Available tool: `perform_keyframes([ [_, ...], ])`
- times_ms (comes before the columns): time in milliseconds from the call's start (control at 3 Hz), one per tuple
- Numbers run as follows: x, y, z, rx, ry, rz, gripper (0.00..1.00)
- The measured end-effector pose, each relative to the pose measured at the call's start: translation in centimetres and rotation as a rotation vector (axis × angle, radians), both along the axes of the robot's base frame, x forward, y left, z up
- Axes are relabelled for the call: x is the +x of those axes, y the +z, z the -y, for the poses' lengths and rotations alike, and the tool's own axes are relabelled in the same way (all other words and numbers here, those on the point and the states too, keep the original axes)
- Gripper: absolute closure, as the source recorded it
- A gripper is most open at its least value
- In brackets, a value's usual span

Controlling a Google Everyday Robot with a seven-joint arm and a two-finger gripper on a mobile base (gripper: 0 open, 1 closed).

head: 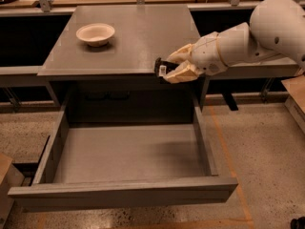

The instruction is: Pick rxbar chocolate from top drawer and place on counter

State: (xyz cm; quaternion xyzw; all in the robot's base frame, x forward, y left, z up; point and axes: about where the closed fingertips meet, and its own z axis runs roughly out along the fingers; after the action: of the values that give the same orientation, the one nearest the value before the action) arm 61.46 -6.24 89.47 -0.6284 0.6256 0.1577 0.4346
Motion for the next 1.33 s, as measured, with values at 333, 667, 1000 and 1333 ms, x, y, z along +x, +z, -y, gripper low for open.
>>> perform_keyframes([
  [333,4.4,0.3,-1.0,-0.001,-0.025,0.064,1.0],
  [667,10.0,0.8,-1.7,-0.028,-0.054,0.133,1.0],
  [1000,15.7,0.6,-2.5,-0.062,-0.07,0.193,0.83],
  [1333,20.2,-1.3,-2.7,-0.062,-0.09,0.233,0.59],
])
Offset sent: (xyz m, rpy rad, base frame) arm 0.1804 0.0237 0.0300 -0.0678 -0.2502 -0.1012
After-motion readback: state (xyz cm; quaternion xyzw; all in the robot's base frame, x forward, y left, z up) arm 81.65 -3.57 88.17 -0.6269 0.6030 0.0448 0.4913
